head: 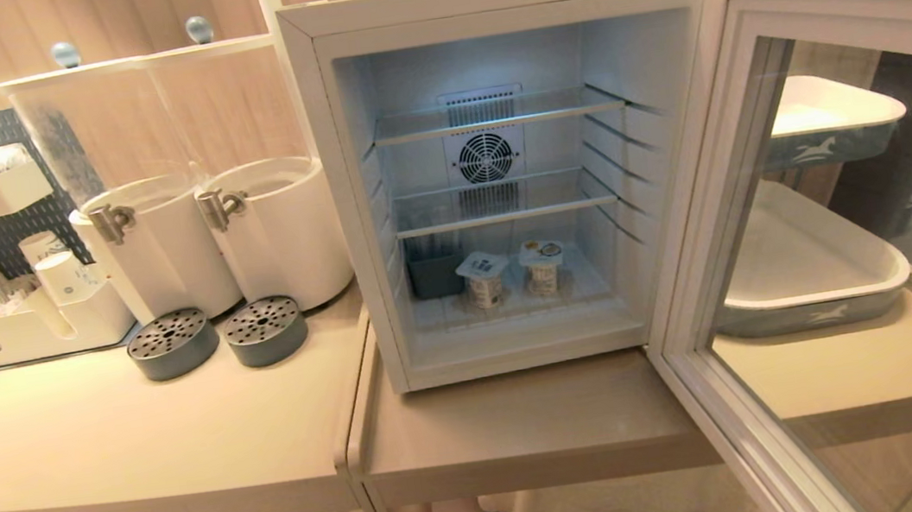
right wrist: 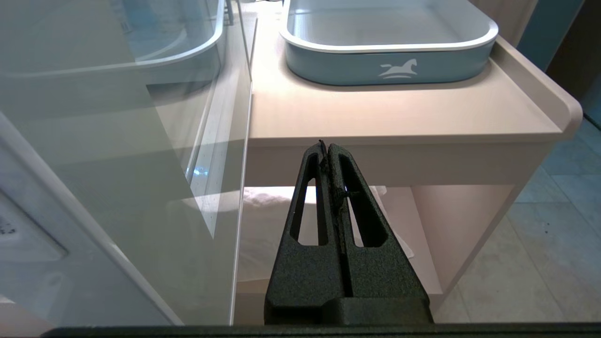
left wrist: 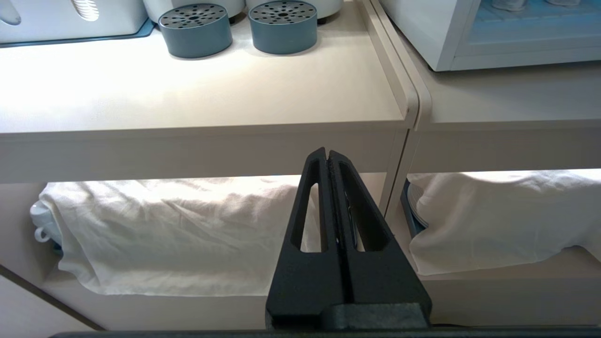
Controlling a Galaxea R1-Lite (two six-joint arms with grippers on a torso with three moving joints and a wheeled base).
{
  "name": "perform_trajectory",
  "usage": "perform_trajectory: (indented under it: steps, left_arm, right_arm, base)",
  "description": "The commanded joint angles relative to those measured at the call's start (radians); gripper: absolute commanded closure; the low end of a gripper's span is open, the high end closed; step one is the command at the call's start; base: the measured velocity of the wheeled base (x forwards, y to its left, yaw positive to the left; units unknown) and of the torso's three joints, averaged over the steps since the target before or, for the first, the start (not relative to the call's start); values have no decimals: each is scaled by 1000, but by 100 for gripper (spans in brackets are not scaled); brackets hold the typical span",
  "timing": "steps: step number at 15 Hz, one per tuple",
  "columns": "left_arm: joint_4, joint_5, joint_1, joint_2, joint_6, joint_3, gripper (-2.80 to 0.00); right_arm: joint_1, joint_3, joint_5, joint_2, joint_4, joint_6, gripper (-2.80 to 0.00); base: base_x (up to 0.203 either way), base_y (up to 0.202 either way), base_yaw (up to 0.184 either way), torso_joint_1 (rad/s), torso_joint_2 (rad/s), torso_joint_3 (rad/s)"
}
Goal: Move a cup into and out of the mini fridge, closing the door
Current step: Take the yoghurt out of the freezer
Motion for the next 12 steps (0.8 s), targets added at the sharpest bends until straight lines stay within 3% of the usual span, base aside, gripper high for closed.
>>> perform_trajectory:
  steps: [1, 8, 12]
  left_arm:
    - [-4, -1, -1, -3, -1, 0, 0]
    - [-5, -1, -1, -3, -1, 1, 0]
    - [-7, 1, -1, -3, 1, 1, 0]
  right_arm:
    - [0, 0, 1, 0, 1, 0, 0]
    - [0, 0, 1, 0, 1, 0, 0]
    - [0, 0, 1, 0, 1, 0, 0]
  base:
    - [0, 0, 0, 0, 0, 0]
    - [-156, 0, 0, 3, 3, 2]
    - [-52, 4, -2, 3, 7, -2]
